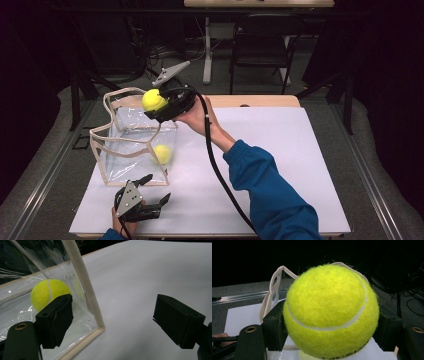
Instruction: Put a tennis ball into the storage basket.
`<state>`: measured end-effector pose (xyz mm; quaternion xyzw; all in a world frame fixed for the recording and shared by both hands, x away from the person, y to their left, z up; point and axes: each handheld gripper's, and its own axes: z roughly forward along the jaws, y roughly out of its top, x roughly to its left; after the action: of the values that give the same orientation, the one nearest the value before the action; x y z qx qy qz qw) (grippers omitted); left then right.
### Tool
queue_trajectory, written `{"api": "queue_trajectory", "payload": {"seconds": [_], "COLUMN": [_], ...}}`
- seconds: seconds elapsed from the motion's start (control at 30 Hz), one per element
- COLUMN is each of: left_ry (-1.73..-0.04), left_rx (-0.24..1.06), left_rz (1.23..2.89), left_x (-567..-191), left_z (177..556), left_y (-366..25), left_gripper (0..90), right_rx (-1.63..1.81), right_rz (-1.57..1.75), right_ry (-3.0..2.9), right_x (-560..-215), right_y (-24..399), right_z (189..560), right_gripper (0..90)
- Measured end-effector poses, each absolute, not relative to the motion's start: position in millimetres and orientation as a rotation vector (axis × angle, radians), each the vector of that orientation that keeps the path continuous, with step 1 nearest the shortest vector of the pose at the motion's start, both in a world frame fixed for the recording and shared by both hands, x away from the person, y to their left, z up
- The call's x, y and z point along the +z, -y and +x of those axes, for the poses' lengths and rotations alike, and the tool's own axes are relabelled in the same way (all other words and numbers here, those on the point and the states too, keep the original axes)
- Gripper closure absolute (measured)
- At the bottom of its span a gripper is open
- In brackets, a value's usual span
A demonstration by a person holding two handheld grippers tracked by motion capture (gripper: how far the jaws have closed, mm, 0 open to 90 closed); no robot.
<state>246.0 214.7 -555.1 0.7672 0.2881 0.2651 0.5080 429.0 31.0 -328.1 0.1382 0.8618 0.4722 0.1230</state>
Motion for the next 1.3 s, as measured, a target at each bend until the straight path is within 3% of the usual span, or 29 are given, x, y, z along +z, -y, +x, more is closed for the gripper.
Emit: {"api": "queue_trajectory", "payload": {"seconds": [1.3], "left_ry": [-0.695], "left_rx": [0.642], "left_rz": [1.839], "left_x": [-554], "left_z": [245], "left_y": [-216], "left_gripper": [16.0], "right_rx": [1.311], "right_rz": [0.413], "right_ry": [-2.574], "right_x": [-338], "right_y": [-58], "right_z": [433], "right_gripper": [25.9]}}
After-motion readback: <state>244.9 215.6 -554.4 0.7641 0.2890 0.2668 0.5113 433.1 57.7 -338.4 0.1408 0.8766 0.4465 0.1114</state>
